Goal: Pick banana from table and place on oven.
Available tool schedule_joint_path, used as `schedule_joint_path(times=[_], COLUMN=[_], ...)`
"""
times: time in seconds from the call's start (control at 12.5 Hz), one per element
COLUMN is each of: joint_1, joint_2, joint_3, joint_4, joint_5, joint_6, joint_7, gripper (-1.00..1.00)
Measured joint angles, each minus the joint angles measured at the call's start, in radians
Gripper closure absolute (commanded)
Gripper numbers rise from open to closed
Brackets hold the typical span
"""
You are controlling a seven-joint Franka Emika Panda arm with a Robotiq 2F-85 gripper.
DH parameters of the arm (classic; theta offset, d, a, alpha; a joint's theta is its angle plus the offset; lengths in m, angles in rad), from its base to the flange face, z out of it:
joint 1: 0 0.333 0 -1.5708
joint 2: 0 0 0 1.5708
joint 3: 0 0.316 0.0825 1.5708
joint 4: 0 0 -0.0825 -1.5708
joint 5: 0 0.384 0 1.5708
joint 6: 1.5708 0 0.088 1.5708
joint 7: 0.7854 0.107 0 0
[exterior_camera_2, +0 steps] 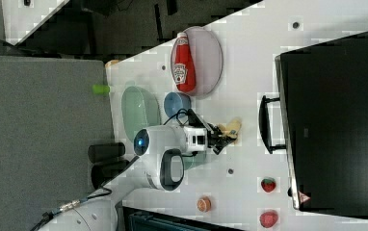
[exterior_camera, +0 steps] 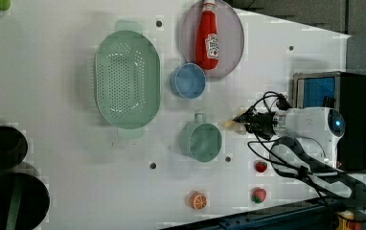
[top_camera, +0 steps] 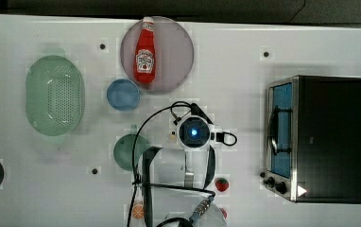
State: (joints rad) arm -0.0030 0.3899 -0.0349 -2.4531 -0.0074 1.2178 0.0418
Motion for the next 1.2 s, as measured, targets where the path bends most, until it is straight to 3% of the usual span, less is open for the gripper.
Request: schedule_joint_path(times=[0.32, 0.56, 0.88, 1.04, 1.2], joint_1=[-0.008, -0.015, -0.013, -0.004, -0.019], joint_2=[-0.087, -0.306, -0.623, -0.707, -0.761], joint_3=[-0.012, -0.002, -0.008, -0.041, -0.076], joint_4=[0.004, 0.037, 0.16, 0.25, 0.275], joint_5=[-0.008, -0.035, -0.002, 0.0, 0.0], joint_6=[-0.026, -0.206, -0.586, -0.722, -0.748], joint_7=[0.0, 0.0, 0.0, 0.0, -0.002], gripper=[0.48, 0.48, 0.48, 0.48, 0.48])
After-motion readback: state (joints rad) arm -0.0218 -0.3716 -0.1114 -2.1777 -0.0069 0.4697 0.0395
